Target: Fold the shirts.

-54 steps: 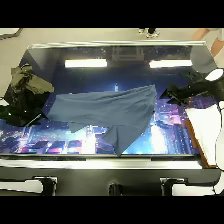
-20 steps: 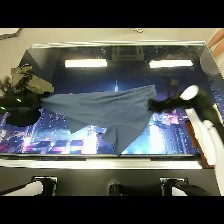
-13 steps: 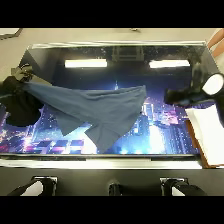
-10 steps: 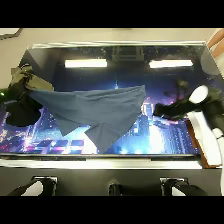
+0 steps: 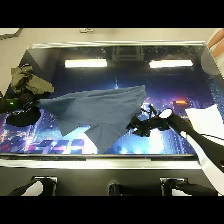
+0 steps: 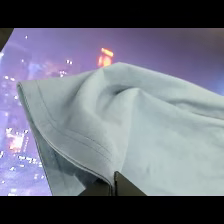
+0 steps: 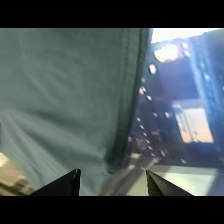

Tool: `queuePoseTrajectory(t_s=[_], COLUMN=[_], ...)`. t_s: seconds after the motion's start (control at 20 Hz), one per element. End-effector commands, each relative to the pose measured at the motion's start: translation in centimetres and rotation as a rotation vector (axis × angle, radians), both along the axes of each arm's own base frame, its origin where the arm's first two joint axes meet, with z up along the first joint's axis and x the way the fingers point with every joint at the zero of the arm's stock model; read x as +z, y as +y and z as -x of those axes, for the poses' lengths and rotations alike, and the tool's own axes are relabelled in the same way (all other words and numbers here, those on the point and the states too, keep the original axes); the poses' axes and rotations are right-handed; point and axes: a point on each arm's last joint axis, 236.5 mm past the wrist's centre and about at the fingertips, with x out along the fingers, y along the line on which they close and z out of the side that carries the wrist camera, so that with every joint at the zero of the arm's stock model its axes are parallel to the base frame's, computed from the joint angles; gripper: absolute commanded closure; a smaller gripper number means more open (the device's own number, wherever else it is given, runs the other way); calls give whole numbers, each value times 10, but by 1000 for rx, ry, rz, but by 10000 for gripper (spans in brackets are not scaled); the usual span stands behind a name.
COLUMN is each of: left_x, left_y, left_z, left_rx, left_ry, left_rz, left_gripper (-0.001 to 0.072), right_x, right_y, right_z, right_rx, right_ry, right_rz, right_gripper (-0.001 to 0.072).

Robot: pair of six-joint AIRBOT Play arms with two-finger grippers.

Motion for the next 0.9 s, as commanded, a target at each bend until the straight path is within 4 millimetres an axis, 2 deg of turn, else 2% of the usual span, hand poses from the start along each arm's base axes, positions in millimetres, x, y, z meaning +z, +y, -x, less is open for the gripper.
queuePoseTrajectory(t_s=[0.0, 0.1, 0.2, 0.3, 0.35, 0.4, 0.45, 0.5, 0.55, 0.6, 0.65, 0.7, 0.75, 0.8, 0.85], left_x=[-2, -2, -2, -1, 3, 15, 38, 70, 117, 170, 227, 287, 341, 383, 416], left_y=[0, 1, 0, 1, 3, 5, 7, 8, 7, 5, 2, -2, -8, -17, -28], left_z=[1, 0, 0, 0, -1, -4, -9, -14, -17, -16, -9, 6, 28, 53, 79], left_rx=[-12, -12, -12, -11, -19, -34, -38, -42, -44, -45, -33, -1, 33, 47, 52], left_ry=[-2, -5, -4, -6, -16, -44, -89, -151, -244, -361, -486, -613, -731, -828, -912], left_rz=[-12, -15, -15, -18, -33, -53, -72, -96, -132, -181, -229, -255, -274, -293, -312], left_gripper=[682, 682, 682, 682, 683, 683, 683, 683, 683, 683, 683, 683, 683, 683, 683], right_x=[-12, -13, -12, -3, 10, 29, 57, 100, 158, 242, 335, 435, 513, 574, 611], right_y=[16, 16, 16, 20, 20, 13, -6, -33, -65, -103, -135, -162, -180, -193, -201], right_z=[-16, -23, -23, -21, -22, -27, -40, -63, -89, -113, -120, -106, -76, -36, 0], right_rx=[-126, -165, -163, -61, 52, 163, 283, 358, 354, 280, 175, 48, -71, -175, -244], right_ry=[16, 8, 9, -39, -111, -188, -305, -454, -611, -808, -1014, -1227, -1388, -1510, -1583], right_rz=[-36, -41, -42, -46, -18, 41, 165, 325, 502, 696, 850, 971, 1028, 1038, 1025], right_gripper=[256, 380, 667, 674, 674, 674, 674, 674, 674, 674, 674, 674, 675, 675, 675])
